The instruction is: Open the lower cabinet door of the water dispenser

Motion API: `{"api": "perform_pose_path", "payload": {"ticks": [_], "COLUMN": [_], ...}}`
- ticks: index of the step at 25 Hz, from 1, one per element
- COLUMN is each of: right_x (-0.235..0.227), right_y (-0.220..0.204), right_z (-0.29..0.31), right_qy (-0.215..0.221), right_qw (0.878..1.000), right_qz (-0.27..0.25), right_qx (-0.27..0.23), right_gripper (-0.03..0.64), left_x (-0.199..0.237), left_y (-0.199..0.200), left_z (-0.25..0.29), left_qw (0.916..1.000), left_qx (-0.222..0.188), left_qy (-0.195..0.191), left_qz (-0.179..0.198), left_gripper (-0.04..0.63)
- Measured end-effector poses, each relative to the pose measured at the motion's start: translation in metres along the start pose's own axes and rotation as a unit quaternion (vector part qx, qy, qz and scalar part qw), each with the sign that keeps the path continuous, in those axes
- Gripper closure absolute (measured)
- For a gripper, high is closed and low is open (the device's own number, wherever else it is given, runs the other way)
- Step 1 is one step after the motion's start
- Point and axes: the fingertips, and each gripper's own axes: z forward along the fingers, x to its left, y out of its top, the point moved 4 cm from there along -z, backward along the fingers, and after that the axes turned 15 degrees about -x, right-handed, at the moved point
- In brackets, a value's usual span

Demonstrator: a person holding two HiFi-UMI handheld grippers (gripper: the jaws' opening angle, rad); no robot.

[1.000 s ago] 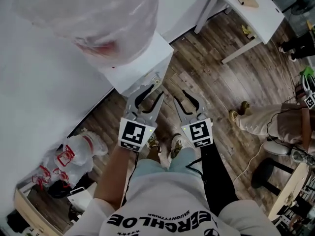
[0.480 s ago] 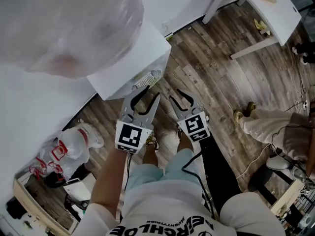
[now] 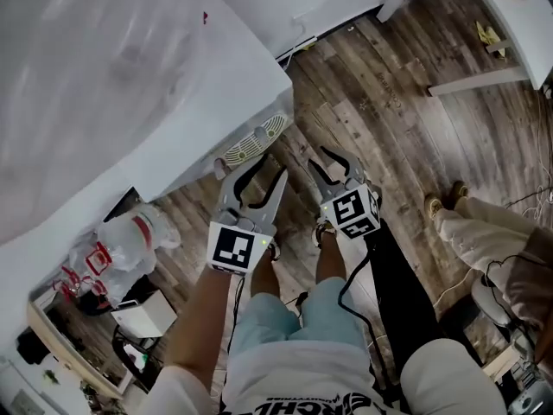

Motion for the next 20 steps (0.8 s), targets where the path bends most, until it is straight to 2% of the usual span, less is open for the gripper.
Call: {"api": "perform_pose_path", "payload": {"ticks": [3,7,11,15,20], "right_x": [-0.008,-0.008,-0.011,-0.02,-0.039], "right_y": [-0.025,-0.053,-0.073,-0.093,-0.116], "right_z": [0.014,0.028,0.046,0.063,0.087], "right_qy": [0.016,0.037,0.064,0.083,0.099], "right_qw": [1.0,0.999,0.997,0.994,0.99], "right_qz": [-0.014,-0.03,-0.044,-0.068,-0.095], "right_qx": [0.011,0.02,0.014,0.023,0.032], "right_gripper": [0.495,0.495,0.494,0.493,0.488], "left_x": [-0.003,-0.01,-0.01,-0.01,-0.01], "left_y": [-0.023,-0.046,-0.072,-0.082,-0.099], "left_z": [0.012,0.022,0.037,0.054,0.069], "left_qw": [0.9999,0.9982,0.9985,0.9974,0.9975], "left_qx": [0.008,0.032,0.039,0.047,0.044], "left_qy": [0.008,0.021,0.015,0.022,0.02], "left_qz": [-0.011,-0.045,-0.033,-0.051,-0.051], "left_gripper": [0.449,0.449,0.449,0.449,0.449]}}
